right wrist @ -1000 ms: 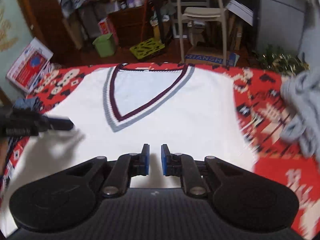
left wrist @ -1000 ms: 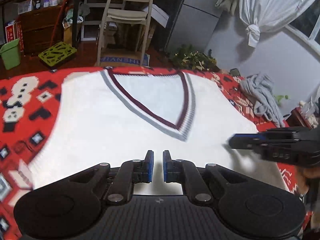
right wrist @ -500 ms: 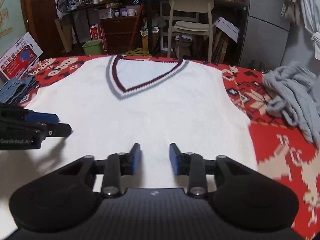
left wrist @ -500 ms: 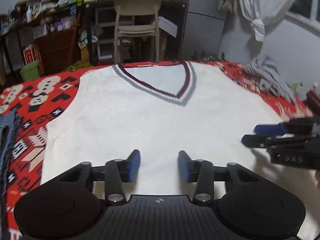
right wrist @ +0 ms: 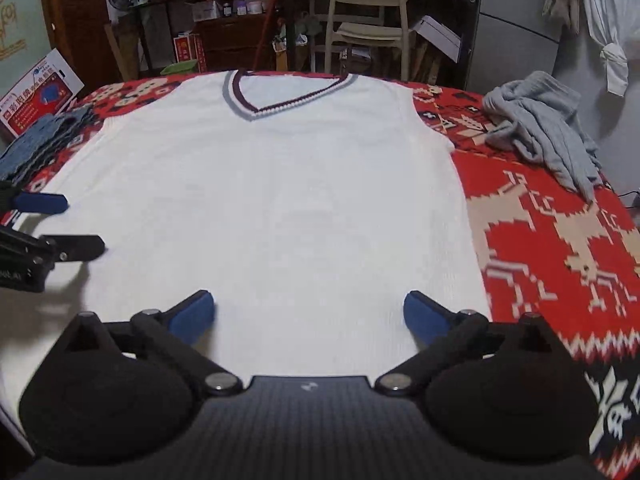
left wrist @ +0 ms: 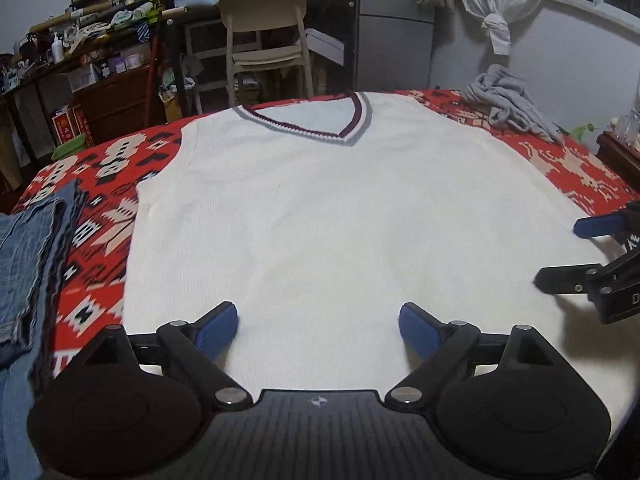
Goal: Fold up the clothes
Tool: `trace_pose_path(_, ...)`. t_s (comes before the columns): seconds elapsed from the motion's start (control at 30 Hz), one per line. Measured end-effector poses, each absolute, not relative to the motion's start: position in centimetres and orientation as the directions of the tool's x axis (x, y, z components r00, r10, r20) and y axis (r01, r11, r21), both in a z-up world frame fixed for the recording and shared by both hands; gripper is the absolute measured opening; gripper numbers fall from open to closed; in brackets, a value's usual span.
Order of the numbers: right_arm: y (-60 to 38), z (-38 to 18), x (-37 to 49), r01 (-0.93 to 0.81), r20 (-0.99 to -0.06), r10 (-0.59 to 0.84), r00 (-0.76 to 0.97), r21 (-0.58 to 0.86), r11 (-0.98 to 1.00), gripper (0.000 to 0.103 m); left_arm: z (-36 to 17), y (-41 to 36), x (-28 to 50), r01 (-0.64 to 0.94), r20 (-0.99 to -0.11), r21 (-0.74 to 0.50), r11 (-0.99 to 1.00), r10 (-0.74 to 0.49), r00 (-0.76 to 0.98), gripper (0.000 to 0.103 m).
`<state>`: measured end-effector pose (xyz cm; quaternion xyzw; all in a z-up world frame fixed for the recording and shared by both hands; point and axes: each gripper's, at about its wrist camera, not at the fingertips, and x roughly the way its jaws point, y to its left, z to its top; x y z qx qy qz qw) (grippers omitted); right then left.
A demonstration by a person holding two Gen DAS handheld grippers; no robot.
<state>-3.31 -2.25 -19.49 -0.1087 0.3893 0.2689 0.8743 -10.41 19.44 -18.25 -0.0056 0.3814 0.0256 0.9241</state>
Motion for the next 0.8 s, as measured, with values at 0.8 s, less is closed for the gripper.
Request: trace_pose_path(0.8,-3.6,-18.3,-4.2,-0.443,-0.852,0.258,0.456,0.034,0.896,0.102,-17.7,18.6,-12.2,-0.095,-0.822,-0.016,0.995,0.041,0.568,0.103)
